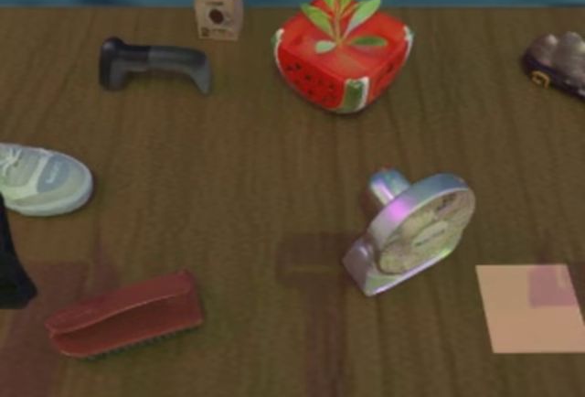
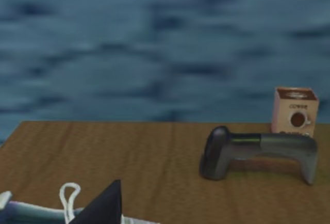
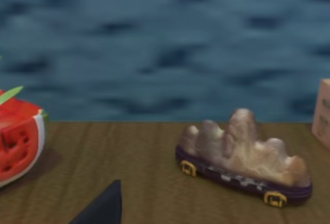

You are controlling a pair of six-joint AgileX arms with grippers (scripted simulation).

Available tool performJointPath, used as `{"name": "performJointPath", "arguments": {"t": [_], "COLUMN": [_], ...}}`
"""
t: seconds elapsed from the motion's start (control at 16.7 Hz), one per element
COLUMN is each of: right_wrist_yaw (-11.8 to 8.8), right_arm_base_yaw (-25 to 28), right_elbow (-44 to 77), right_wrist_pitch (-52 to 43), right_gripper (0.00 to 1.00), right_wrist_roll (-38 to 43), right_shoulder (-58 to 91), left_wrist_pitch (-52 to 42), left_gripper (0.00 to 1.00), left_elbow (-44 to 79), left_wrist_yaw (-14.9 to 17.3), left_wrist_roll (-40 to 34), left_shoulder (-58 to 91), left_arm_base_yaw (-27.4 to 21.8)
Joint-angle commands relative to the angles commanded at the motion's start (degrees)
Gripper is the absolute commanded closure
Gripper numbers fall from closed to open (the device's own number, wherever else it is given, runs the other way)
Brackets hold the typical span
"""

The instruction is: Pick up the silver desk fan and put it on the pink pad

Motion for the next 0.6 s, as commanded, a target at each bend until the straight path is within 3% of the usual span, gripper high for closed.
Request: {"name": "performJointPath", "arguments": {"t": [0.3, 0.6], "right_wrist_yaw": [-0.3, -0.6], "right_arm_base_yaw": [1.5, 7.4], "right_elbow": [3.5, 19.4], "right_wrist_pitch": [-3.0, -16.5], "right_gripper": [0.00, 0.00], "right_wrist_roll": [-3.3, -17.8], "right_shoulder": [3.5, 21.1], "left_wrist_pitch": [0.0, 0.0], "left_gripper": [0.00, 0.00], "left_elbow": [0.0, 0.0], "left_wrist_yaw": [0.0, 0.0], "left_wrist_roll": [0.0, 0.0], "left_shoulder": [0.0, 0.0], "left_arm_base_yaw": [0.0, 0.0]}}
